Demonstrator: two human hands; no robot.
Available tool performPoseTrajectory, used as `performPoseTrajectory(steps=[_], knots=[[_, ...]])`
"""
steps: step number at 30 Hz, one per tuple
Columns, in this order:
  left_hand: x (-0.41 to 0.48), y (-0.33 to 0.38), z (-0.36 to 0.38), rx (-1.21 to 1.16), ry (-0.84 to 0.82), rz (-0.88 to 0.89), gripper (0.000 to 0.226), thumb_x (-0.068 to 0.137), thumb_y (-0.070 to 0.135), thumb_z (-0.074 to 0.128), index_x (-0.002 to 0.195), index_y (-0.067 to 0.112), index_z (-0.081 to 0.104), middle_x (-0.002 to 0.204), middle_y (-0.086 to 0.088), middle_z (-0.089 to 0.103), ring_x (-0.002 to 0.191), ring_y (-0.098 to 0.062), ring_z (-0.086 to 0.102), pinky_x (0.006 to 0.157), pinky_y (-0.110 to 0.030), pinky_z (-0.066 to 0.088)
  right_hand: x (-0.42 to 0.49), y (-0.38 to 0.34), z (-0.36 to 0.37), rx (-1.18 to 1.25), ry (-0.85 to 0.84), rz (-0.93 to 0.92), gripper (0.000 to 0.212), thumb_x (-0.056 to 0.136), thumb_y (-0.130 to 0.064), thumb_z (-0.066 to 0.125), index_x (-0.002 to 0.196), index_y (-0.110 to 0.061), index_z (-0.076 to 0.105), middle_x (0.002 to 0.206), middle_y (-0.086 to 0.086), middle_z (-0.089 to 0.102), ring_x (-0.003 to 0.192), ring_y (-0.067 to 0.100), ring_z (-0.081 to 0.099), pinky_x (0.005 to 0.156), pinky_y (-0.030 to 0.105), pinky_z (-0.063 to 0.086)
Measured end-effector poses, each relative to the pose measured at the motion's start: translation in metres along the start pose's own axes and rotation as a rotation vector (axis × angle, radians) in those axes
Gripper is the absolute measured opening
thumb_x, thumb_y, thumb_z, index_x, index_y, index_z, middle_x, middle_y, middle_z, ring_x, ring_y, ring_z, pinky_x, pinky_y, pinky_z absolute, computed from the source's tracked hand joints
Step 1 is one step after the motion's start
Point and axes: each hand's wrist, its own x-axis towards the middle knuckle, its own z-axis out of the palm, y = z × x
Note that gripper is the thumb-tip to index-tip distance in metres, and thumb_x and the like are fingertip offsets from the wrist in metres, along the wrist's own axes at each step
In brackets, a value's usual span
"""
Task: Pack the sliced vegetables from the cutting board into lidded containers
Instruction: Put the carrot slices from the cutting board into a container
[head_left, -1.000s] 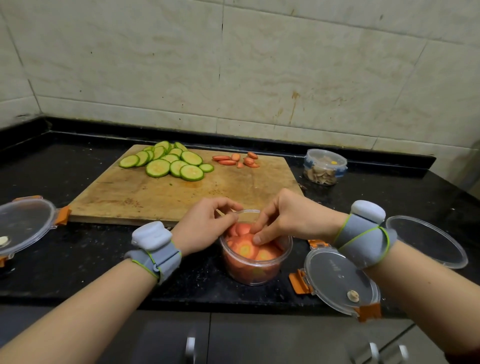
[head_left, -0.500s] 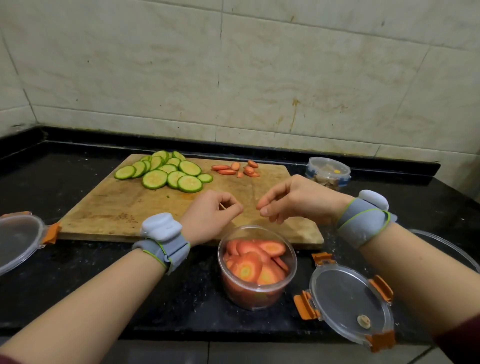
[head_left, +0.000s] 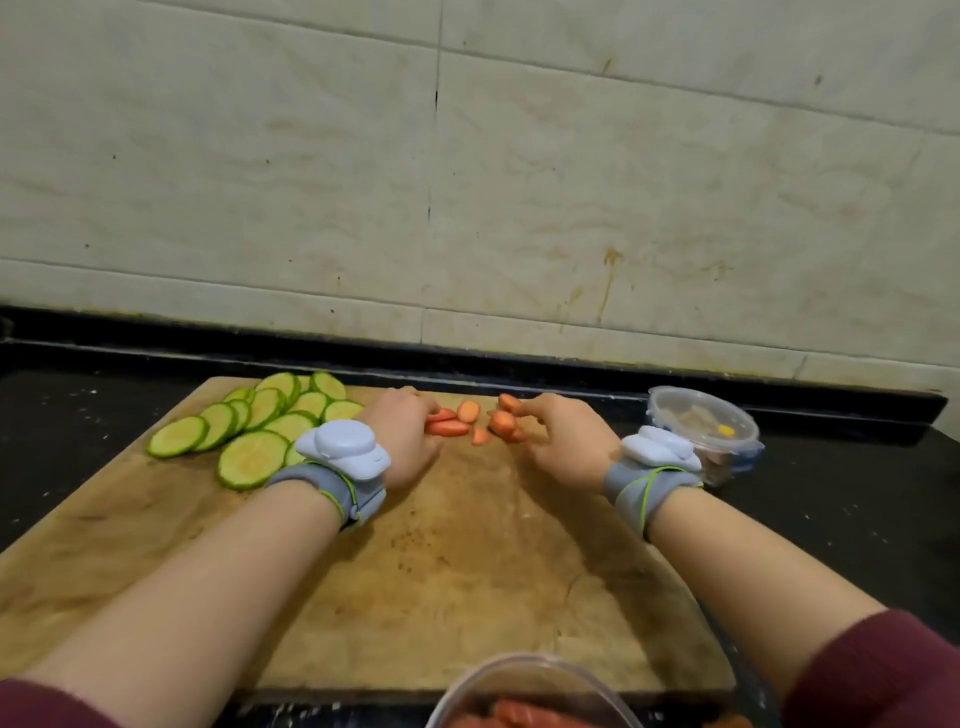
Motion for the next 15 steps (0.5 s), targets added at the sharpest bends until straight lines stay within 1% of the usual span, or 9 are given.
performPoseTrajectory(steps=[2,4,5,7,9,11,12,14,15], knots=[[0.018,-0.003,0.007,0.009,-0.044,0.002,0.044,0.087,0.037,0.06,0.127,0.018,0.055,0.125,-0.01,0.055,0.117,-0.028,0.051,0.094,-0.031,0.038,0.016,-0.003,0.004,-0.052,0.023,-0.037,0.028,0.09,-0.026,0.055,0.116,-0.022,0.064,0.12,0.003,0.065,0.114,0.027,0.057,0.086,0.03,0.043],[0.033,-0.007,0.015,0.012,-0.061,-0.004,0.045,0.086,0.043,0.061,0.123,0.017,0.057,0.121,-0.011,0.056,0.113,-0.029,0.053,0.089,-0.03,0.039,0.029,-0.003,0.009,-0.135,-0.012,-0.073,0.027,0.091,-0.029,0.056,0.115,-0.019,0.063,0.119,0.002,0.064,0.114,0.025,0.055,0.069,0.023,0.03],[0.04,-0.01,0.019,0.01,-0.061,-0.009,0.046,0.086,0.045,0.061,0.122,0.017,0.057,0.12,-0.011,0.056,0.111,-0.028,0.053,0.088,-0.029,0.039,0.037,-0.002,0.013,-0.152,-0.025,-0.085,0.028,0.09,-0.033,0.058,0.113,-0.019,0.064,0.117,0.002,0.064,0.112,0.025,0.056,0.066,0.021,0.025],[0.046,-0.013,0.02,0.008,-0.05,-0.011,0.048,0.084,0.048,0.062,0.122,0.018,0.057,0.118,-0.009,0.057,0.111,-0.027,0.053,0.087,-0.03,0.039,0.045,0.001,0.017,-0.092,-0.029,-0.077,0.027,0.087,-0.038,0.063,0.107,-0.02,0.065,0.109,0.0,0.066,0.106,0.022,0.059,0.068,0.022,0.03],[0.052,-0.017,0.021,0.018,-0.038,-0.009,0.047,0.084,0.049,0.062,0.12,0.019,0.058,0.116,-0.006,0.061,0.109,-0.025,0.055,0.085,-0.03,0.041,0.051,0.003,0.017,-0.011,-0.017,-0.033,0.026,0.084,-0.039,0.068,0.103,-0.022,0.067,0.103,-0.004,0.068,0.1,0.016,0.061,0.063,0.023,0.033],[0.055,-0.016,0.019,0.098,-0.04,0.02,0.042,0.088,0.049,0.056,0.116,0.018,0.059,0.113,-0.006,0.064,0.106,-0.027,0.057,0.082,-0.032,0.042,0.05,0.004,0.015,0.012,0.012,0.004,0.028,0.082,-0.039,0.069,0.105,-0.023,0.068,0.104,-0.006,0.069,0.1,0.013,0.06,0.057,0.022,0.031],[0.056,-0.014,0.019,0.162,-0.042,0.04,0.04,0.091,0.048,0.051,0.113,0.015,0.058,0.113,-0.007,0.064,0.105,-0.028,0.058,0.08,-0.033,0.042,0.051,0.003,0.014,-0.005,0.016,0.003,0.029,0.084,-0.039,0.068,0.108,-0.024,0.068,0.106,-0.005,0.069,0.101,0.014,0.06,0.057,0.022,0.03],[0.058,-0.008,0.02,0.279,-0.038,0.066,0.034,0.098,0.038,0.04,0.11,0.01,0.056,0.115,-0.012,0.062,0.106,-0.033,0.058,0.076,-0.035,0.041,0.05,0.0,0.013,-0.068,0.009,-0.014,0.027,0.087,-0.036,0.063,0.11,-0.022,0.068,0.108,-0.003,0.068,0.103,0.016,0.059,0.06,0.022,0.03],[0.058,-0.005,0.02,0.319,-0.041,0.064,0.03,0.099,0.03,0.037,0.112,0.008,0.055,0.116,-0.013,0.061,0.106,-0.035,0.058,0.073,-0.035,0.039,0.049,-0.003,0.013,-0.09,0.002,-0.02,0.025,0.087,-0.033,0.062,0.107,-0.021,0.068,0.106,-0.003,0.068,0.102,0.018,0.059,0.057,0.022,0.029]])
